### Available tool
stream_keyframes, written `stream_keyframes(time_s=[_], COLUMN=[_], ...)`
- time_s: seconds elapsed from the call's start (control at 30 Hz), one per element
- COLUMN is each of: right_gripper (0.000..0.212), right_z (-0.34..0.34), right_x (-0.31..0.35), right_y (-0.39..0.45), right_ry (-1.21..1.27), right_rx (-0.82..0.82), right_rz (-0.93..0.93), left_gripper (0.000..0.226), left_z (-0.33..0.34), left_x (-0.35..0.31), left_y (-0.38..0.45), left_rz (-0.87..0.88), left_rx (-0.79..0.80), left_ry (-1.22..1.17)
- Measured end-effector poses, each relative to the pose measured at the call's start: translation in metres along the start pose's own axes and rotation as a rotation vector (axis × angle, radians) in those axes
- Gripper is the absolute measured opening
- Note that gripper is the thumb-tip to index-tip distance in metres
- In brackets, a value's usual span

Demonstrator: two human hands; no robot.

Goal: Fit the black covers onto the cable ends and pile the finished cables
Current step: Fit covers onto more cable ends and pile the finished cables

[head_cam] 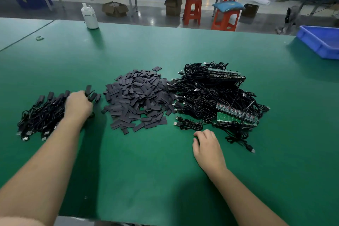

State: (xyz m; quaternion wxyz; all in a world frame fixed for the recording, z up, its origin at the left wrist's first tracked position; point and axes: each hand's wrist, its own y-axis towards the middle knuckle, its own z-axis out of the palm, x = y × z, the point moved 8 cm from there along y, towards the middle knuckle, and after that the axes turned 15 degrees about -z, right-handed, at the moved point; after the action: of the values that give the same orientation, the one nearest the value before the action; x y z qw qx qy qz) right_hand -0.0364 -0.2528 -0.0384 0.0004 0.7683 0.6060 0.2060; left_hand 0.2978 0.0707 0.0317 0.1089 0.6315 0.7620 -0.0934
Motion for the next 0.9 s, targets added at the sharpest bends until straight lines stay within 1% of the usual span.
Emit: stream_keyframes(time_s=[0.07, 0.2, 0.27, 0.37, 0.43, 0.53, 0.6, 0.63, 0.67, 0.7, 0.73, 0.8, 0.83, 0.87, 0.9], right_gripper=[0.026, 0.025, 0.024, 0.024, 0.025, 0.028, 0.029, 0.035, 0.043, 0.05, 0.051, 0.041, 0.032, 0.029, 0.034], right_z=[0.002, 0.005, 0.005, 0.005, 0.002, -0.001, -0.01, -0.02, -0.035, -0.057, -0.083, -0.134, -0.152, -0.163, -0.167], right_x=[-0.001, -0.002, -0.002, -0.002, 0.001, 0.005, 0.007, 0.007, 0.006, 0.002, -0.007, -0.036, -0.056, -0.077, -0.098], right_y=[0.001, 0.001, 0.001, 0.001, 0.0, 0.001, 0.002, 0.004, 0.007, 0.009, 0.01, 0.008, 0.007, 0.008, 0.01], right_ry=[-0.017, -0.036, -0.046, -0.064, -0.067, -0.058, -0.058, -0.044, -0.026, -0.006, 0.009, 0.039, 0.067, 0.107, 0.148], right_rx=[0.006, -0.001, -0.003, -0.007, -0.022, 0.015, 0.048, 0.039, -0.008, -0.102, -0.236, -0.511, -0.594, -0.619, -0.588], right_rz=[-0.003, -0.003, -0.009, -0.003, -0.01, -0.018, -0.019, -0.018, -0.009, 0.017, 0.061, 0.197, 0.286, 0.388, 0.494], left_gripper=[0.013, 0.031, 0.036, 0.036, 0.037, 0.037, 0.036, 0.036, 0.036, 0.035, 0.035, 0.033, 0.034, 0.034, 0.033], left_z=[0.002, 0.029, 0.03, 0.016, 0.009, 0.009, 0.016, 0.021, 0.027, 0.032, 0.038, 0.049, 0.055, 0.061, 0.067], left_x=[0.007, 0.025, 0.023, 0.004, -0.019, -0.073, -0.111, -0.129, -0.144, -0.157, -0.167, -0.182, -0.187, -0.191, -0.194], left_y=[0.016, 0.018, 0.013, -0.007, -0.03, -0.082, -0.125, -0.148, -0.17, -0.193, -0.214, -0.254, -0.271, -0.287, -0.301], left_rz=[-0.022, -0.067, -0.034, 0.104, 0.181, 0.334, 0.461, 0.523, 0.58, 0.632, 0.679, 0.755, 0.789, 0.825, 0.859], left_rx=[-0.029, 0.045, -0.02, -0.206, -0.248, -0.204, -0.122, -0.081, -0.045, -0.012, 0.012, 0.038, 0.057, 0.084, 0.114], left_ry=[0.055, 0.155, 0.114, -0.001, -0.092, -0.219, -0.311, -0.336, -0.351, -0.365, -0.377, -0.386, -0.386, -0.378, -0.364])
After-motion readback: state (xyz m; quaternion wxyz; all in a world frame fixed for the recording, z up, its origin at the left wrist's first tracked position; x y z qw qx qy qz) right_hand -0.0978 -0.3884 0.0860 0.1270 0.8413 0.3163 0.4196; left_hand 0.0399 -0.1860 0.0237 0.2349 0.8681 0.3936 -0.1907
